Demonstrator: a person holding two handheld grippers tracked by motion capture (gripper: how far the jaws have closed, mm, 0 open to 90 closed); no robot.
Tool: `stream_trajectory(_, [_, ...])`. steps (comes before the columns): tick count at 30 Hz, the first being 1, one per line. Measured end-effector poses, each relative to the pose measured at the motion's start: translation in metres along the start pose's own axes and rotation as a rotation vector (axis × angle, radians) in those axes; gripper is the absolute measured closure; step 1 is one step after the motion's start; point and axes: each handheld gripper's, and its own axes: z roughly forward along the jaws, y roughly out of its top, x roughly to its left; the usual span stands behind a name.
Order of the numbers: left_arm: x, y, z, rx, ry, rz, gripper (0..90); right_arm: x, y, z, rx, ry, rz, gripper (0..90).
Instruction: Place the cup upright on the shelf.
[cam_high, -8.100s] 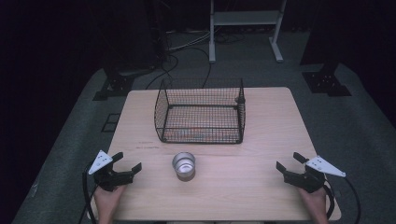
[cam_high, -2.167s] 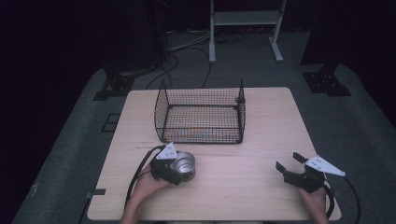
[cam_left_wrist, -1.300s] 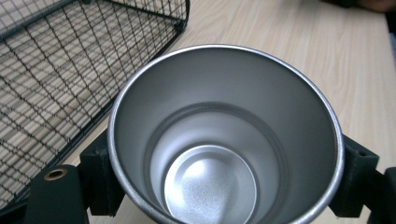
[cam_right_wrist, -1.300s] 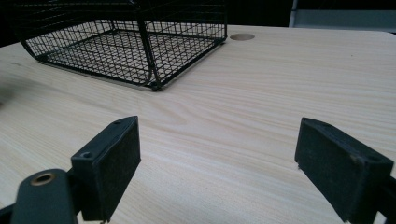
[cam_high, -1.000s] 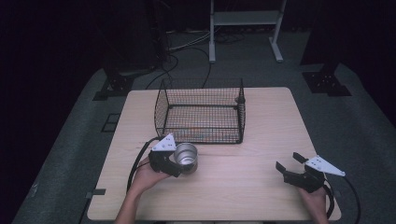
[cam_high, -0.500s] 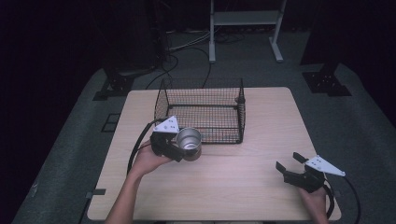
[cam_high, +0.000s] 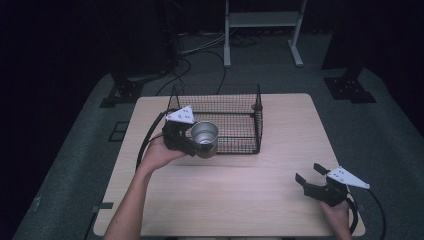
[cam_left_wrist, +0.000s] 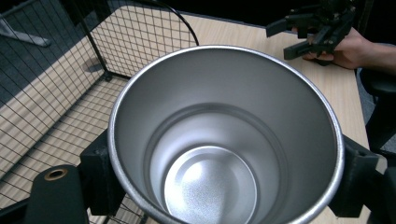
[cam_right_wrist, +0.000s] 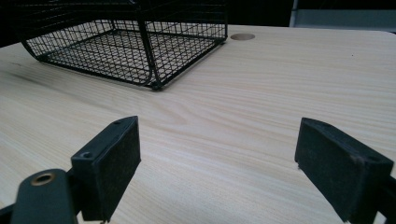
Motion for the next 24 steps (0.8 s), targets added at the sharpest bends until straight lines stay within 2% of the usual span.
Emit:
stream_trajectory(9, [0.012,0.026,0.001,0.015,0.003,0.009,17.5,0.000,0.000,0.000,0.002,0.002,0.001,13.5])
stream_trajectory(16, [0.022,0.037,0.000,0.029,0.004,0.014,17.5,0.001,0.000,0.000,0.003,0.005,-0.004,13.5])
stream_trajectory(24, [0.041,0.044,0.004,0.041,0.006,-0.020,17.5,0.001,0.000,0.000,0.004,0.004,-0.003,13.5])
